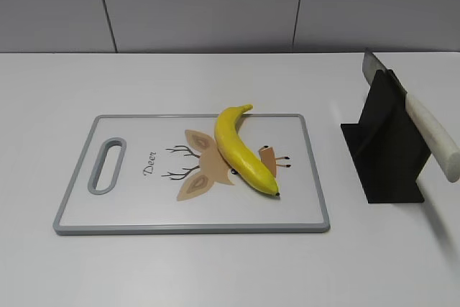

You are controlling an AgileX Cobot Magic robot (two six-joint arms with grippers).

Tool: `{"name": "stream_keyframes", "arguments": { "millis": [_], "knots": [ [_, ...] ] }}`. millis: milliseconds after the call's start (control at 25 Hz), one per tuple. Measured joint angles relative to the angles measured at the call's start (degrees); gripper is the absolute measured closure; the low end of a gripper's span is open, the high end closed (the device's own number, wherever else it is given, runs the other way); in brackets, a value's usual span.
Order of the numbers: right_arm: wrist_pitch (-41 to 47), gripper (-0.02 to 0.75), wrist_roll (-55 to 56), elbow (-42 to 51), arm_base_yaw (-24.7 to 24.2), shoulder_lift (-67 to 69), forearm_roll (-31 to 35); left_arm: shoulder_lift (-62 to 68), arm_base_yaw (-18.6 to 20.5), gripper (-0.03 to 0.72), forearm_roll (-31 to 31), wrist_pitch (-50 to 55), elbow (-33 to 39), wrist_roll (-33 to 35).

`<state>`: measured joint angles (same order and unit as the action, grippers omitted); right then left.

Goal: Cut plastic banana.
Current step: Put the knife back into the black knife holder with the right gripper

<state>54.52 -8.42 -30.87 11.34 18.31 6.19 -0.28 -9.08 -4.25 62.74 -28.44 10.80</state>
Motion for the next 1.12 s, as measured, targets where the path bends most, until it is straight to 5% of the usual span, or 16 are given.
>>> {"name": "stream_keyframes", "arguments": {
  "millis": [640, 1120],
  "knots": [
    [1.57, 0.153, -0.45, 0.25, 0.00, -17.81, 2.74, 0.00, 0.00, 0.185, 0.00, 0.00, 0.00, 0.00],
    [5.20, 0.153, -1.85, 2.13, 0.00, -18.66, 6.87, 0.00, 0.00, 0.186, -0.06, 0.00, 0.00, 0.00]
  ]
}}
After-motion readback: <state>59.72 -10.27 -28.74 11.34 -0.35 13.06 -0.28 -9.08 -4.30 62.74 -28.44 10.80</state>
